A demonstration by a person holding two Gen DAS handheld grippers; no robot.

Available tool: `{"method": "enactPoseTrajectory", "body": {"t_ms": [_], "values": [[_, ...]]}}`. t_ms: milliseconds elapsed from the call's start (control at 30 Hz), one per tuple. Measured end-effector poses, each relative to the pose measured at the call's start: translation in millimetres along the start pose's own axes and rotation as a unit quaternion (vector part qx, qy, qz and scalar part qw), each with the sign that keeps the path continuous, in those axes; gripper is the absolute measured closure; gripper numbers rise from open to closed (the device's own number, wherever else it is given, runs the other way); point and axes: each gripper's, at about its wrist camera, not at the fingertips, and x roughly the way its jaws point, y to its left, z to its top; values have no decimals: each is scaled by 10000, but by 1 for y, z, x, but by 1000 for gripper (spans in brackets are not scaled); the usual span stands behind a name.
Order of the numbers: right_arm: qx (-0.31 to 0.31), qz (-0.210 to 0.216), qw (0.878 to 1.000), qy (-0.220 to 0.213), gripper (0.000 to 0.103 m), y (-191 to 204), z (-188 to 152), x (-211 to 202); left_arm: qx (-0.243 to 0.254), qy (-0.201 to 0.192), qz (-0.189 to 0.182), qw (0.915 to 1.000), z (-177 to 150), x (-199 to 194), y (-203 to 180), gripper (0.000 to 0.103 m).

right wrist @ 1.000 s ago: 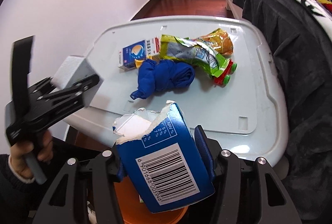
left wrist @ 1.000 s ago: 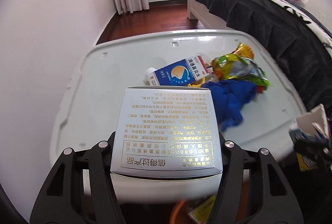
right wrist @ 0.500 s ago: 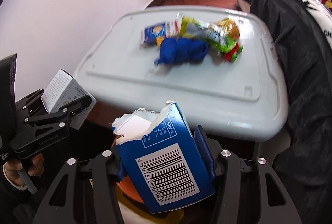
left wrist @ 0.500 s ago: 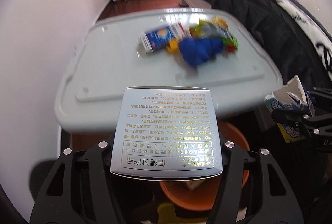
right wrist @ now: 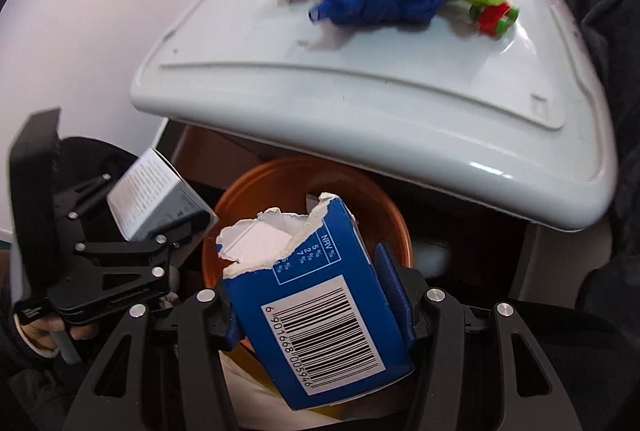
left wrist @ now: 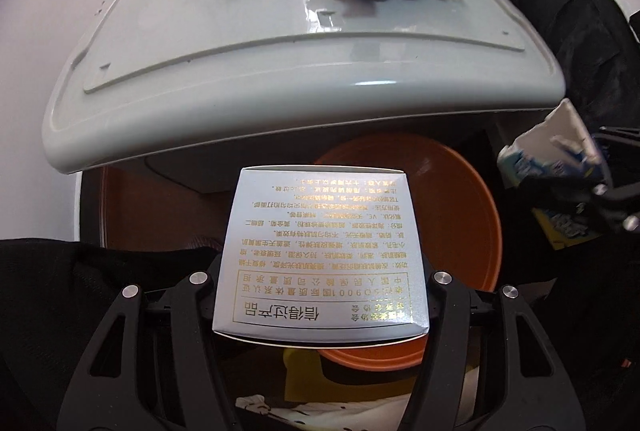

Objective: Collect trash
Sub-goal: 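Carry both held boxes over the orange bin and open both tools, then grasp the green-silver snack bag with the right tool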

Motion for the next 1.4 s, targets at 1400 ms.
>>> {"method": "enactPoseTrajectory", "body": {"t_ms": [1400], "values": [[-719, -1333, 9825, -1081, 10, -76, 167, -56, -277, -281, 244, 9989, 43, -8, 13, 12]]}}
